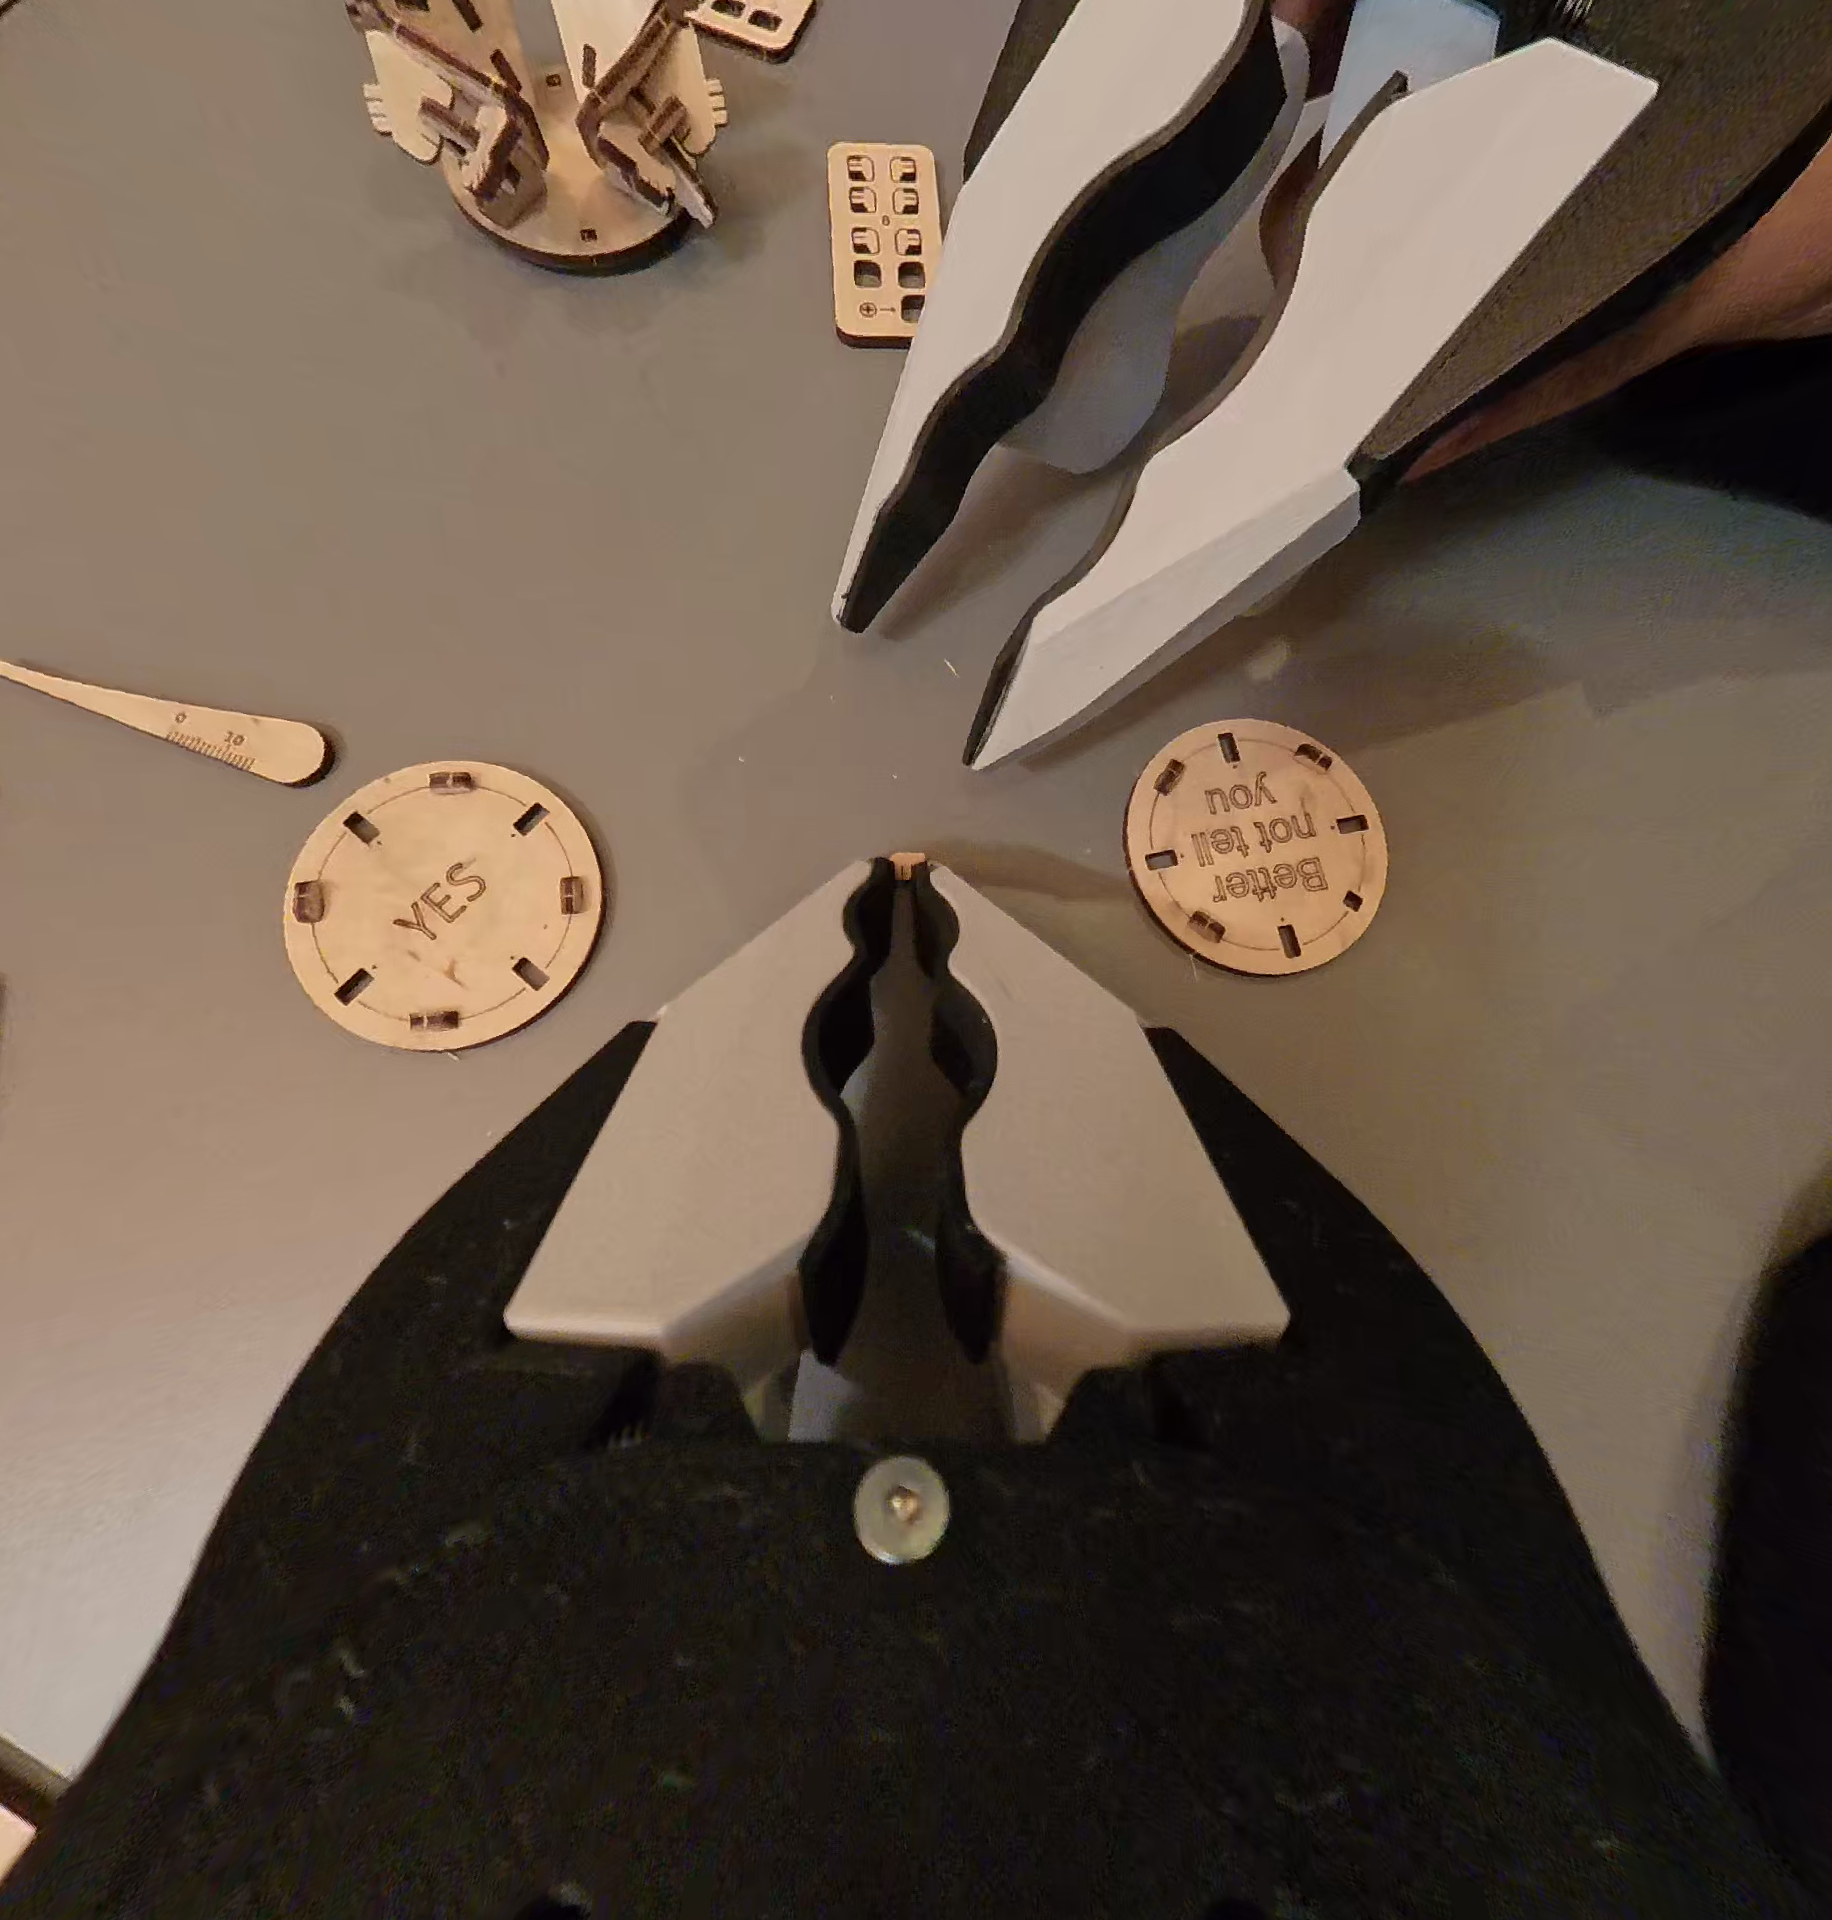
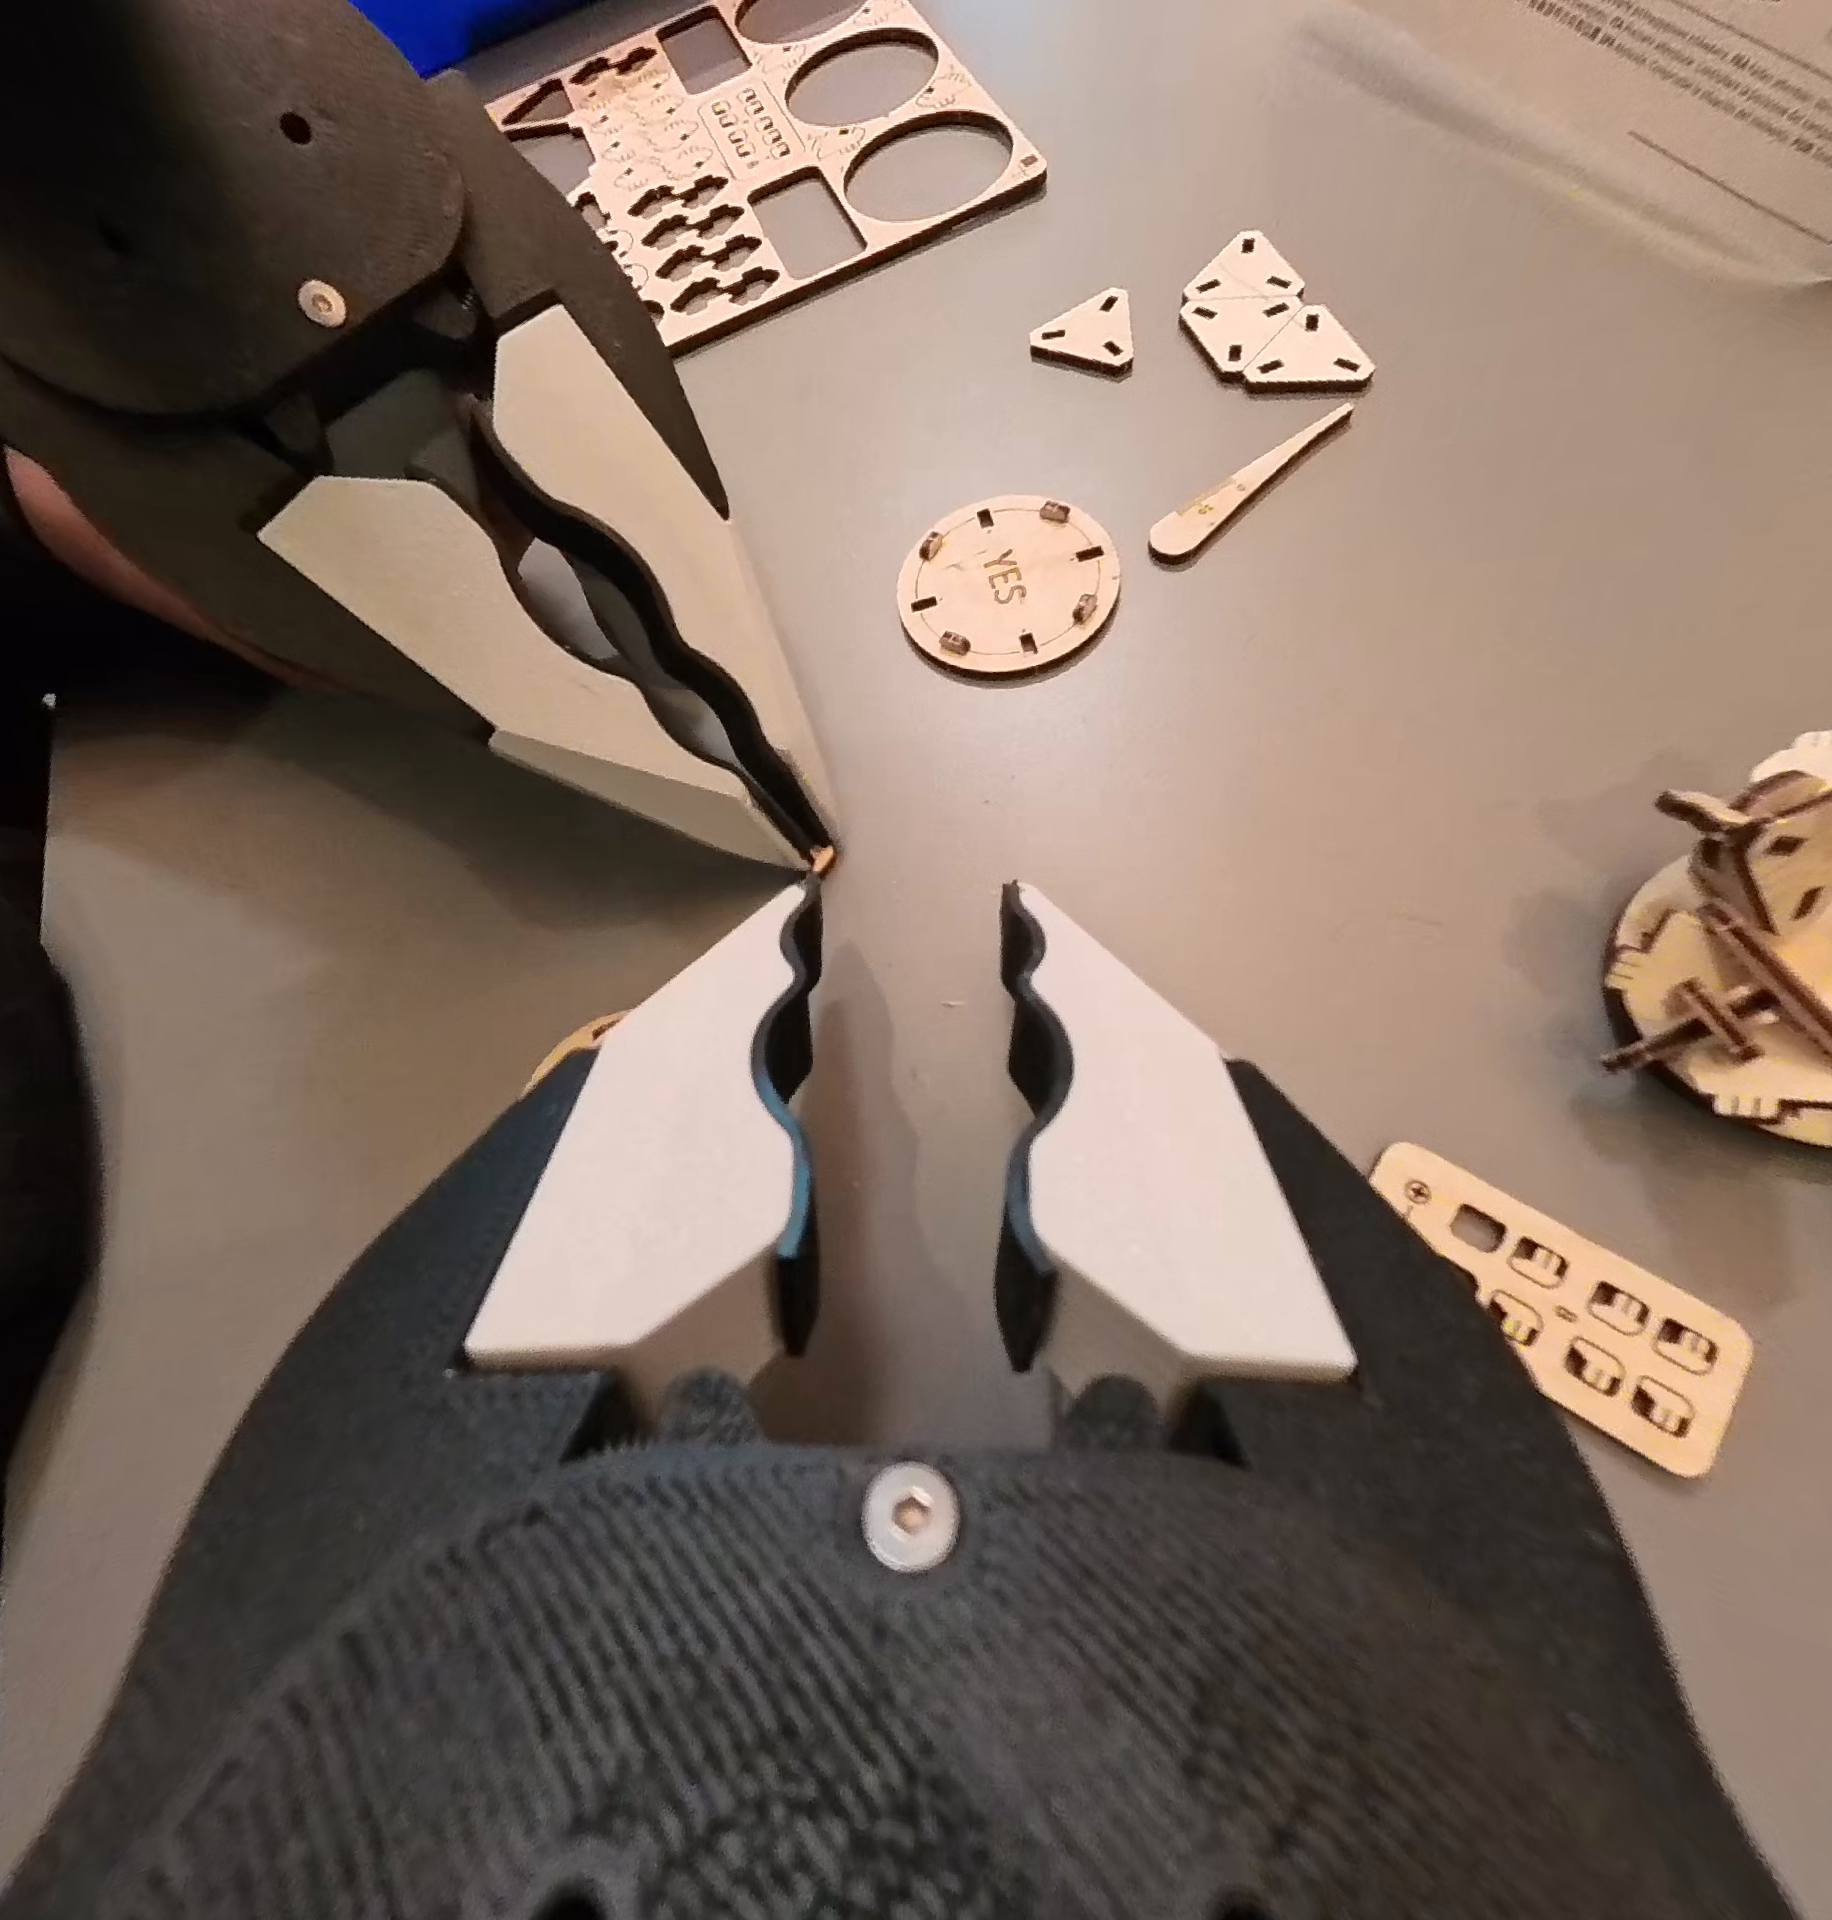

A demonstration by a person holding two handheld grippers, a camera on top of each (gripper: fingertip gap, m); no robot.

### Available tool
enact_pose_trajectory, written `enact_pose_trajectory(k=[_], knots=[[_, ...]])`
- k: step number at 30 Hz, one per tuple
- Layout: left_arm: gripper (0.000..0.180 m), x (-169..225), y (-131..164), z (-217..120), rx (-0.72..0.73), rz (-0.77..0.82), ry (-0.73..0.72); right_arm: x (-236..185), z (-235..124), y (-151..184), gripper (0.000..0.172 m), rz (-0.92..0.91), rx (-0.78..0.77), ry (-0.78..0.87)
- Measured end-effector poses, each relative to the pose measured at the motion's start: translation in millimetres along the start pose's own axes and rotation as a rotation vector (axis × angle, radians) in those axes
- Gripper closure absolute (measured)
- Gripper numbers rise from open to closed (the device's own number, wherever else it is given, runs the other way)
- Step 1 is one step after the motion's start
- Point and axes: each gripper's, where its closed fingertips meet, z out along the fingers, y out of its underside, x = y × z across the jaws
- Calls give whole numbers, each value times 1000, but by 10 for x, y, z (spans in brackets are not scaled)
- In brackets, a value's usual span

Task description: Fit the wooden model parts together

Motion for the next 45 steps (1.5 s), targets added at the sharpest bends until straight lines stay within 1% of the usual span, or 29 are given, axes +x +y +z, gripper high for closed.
enact_pose_trajectory(k=[4,7,9,11,14,16,17,19,21,24,26,27,34,38,45], knots=[[180,-1,-29,-28,27,-18,17,-24,-8,-20,138,-27,11,-9],[180,5,-84,-86,80,-55,60,-113,-40,-94,140,-107,56,-47],[180,28,-163,-159,147,-75,114,-115,-99,-174,154,-193,118,-30],[180,2,-259,-257,231,-55,112,-107,-169,-240,165,-219,181,-27],[180,33,-385,-388,325,43,76,-165,-224,-307,162,-129,228,-121],[180,143,-443,-436,364,118,83,-214,-266,-378,153,-49,275,-192],[180,193,-461,-447,377,159,80,-246,-303,-426,152,-11,312,-233],[180,229,-496,-463,397,233,29,-277,-373,-502,152,75,376,-310],[180,250,-520,-483,414,297,-19,-297,-419,-524,154,164,397,-393],[180,270,-532,-494,425,331,-43,-346,-447,-513,157,314,384,-541],[180,261,-533,-495,425,331,-47,-337,-459,-523,155,401,398,-599],[180,257,-533,-497,425,331,-50,-338,-458,-514,156,423,392,-617],[180,280,-538,-496,429,359,-60,-424,-377,-434,157,406,313,-617],[180,299,-542,-498,434,371,-60,-483,-386,-433,159,433,305,-671],[180,339,-562,-526,454,392,-58,-511,-397,-434,165,443,302,-698]])
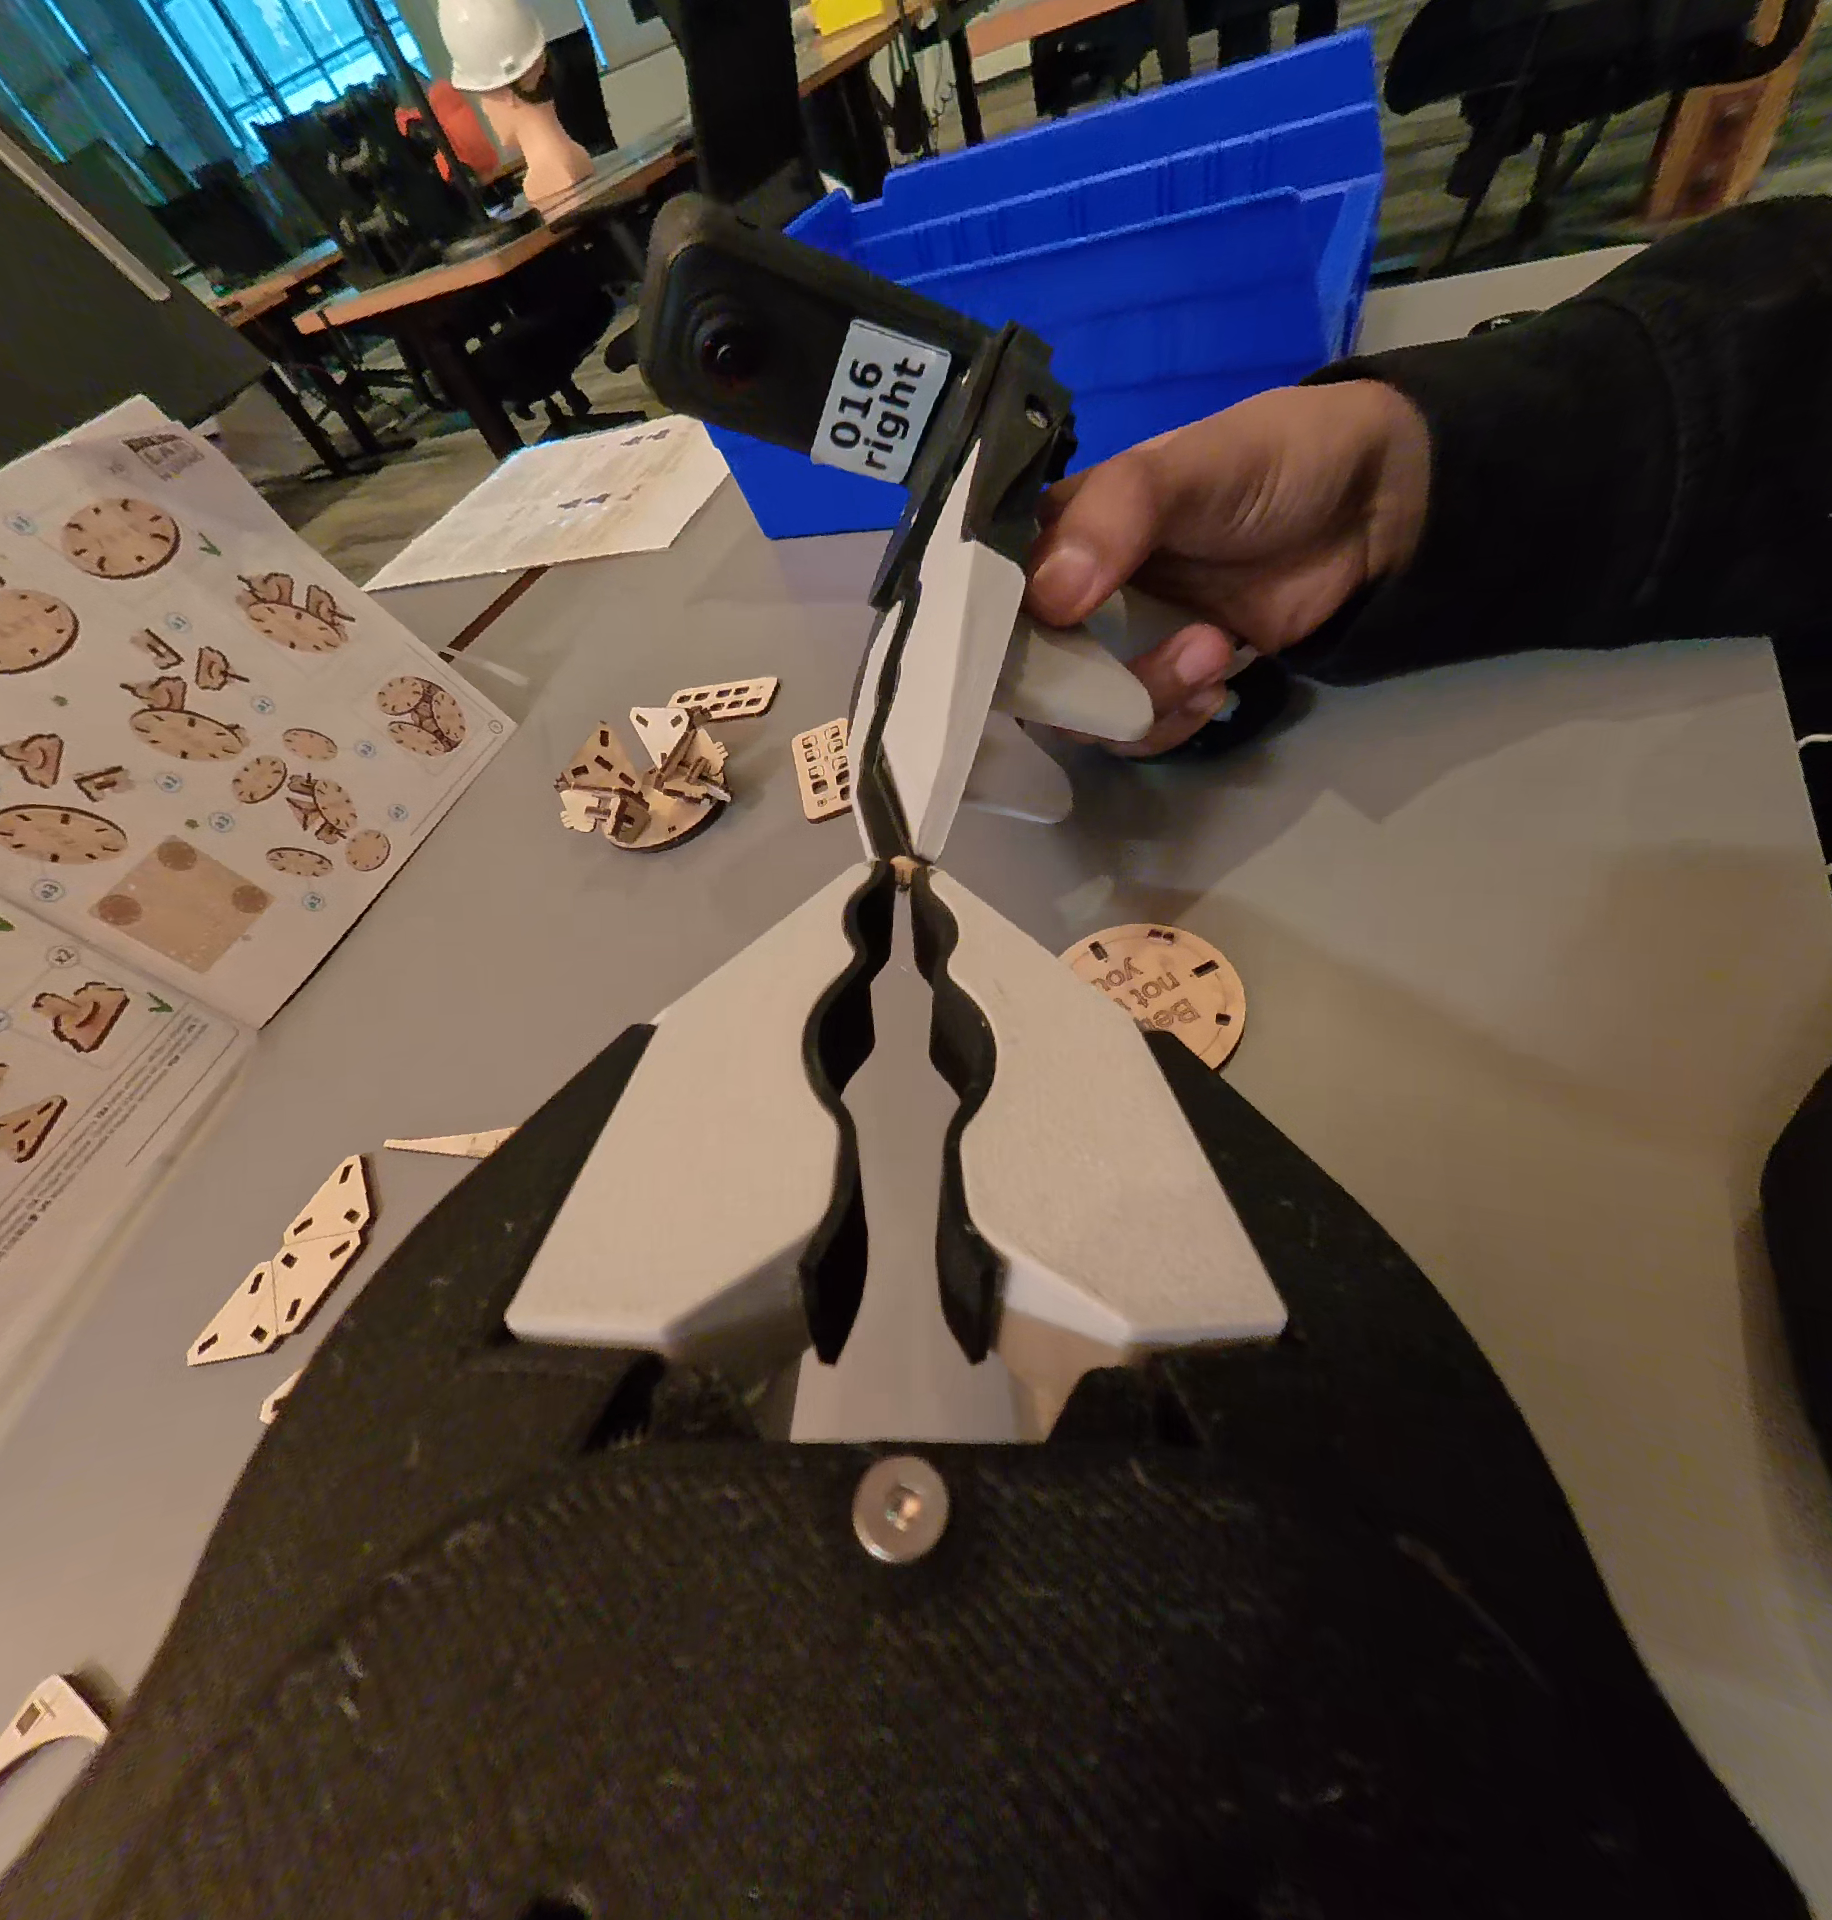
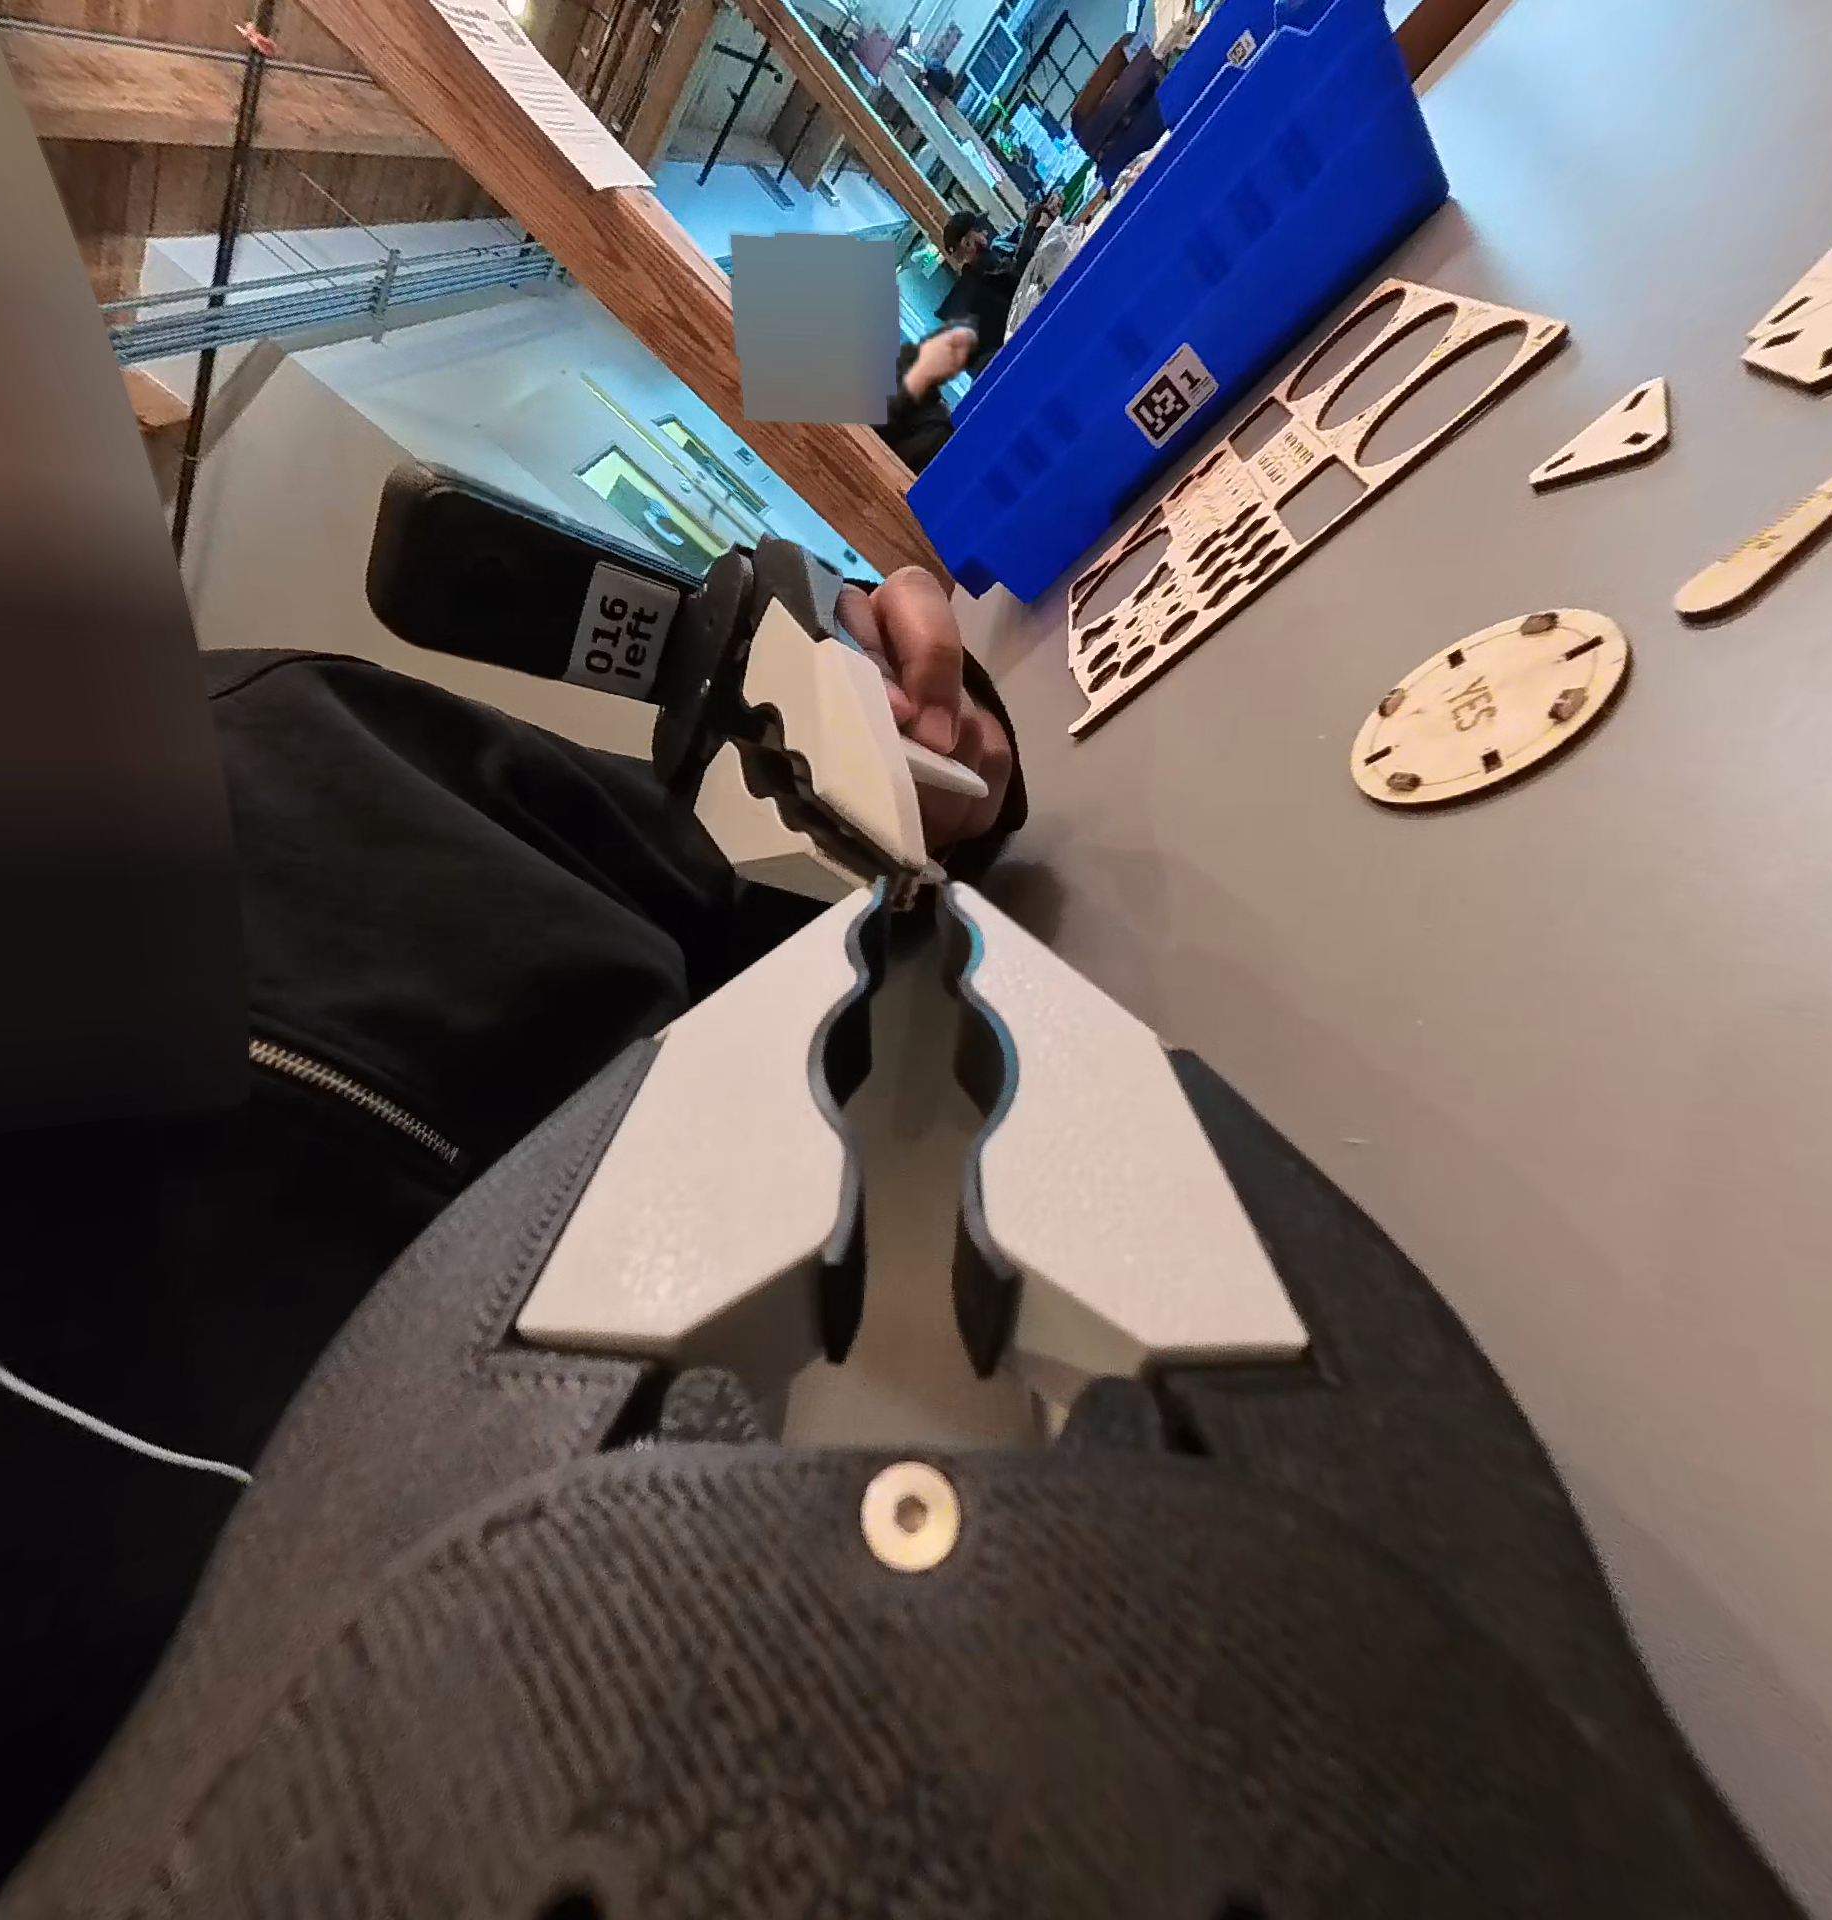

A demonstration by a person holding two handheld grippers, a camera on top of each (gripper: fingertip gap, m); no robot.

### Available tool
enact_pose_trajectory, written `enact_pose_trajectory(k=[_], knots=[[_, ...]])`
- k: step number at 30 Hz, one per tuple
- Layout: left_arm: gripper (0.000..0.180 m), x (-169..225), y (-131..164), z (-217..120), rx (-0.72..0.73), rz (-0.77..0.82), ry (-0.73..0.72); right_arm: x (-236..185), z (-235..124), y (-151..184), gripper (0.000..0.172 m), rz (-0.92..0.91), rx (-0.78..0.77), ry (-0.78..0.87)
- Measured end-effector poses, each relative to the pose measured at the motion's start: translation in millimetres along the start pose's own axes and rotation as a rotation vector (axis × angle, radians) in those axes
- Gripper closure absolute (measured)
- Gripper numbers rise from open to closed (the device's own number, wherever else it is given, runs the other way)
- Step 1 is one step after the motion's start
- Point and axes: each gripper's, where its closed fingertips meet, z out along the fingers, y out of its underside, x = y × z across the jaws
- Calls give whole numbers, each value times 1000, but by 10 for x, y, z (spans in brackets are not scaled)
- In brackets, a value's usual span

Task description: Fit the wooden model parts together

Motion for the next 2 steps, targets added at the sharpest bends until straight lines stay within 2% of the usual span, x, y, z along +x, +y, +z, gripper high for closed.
enact_pose_trajectory(k=[2], knots=[[180,12,12,8,-7,7,3,-8,3,7,166,6,-3,-8]])
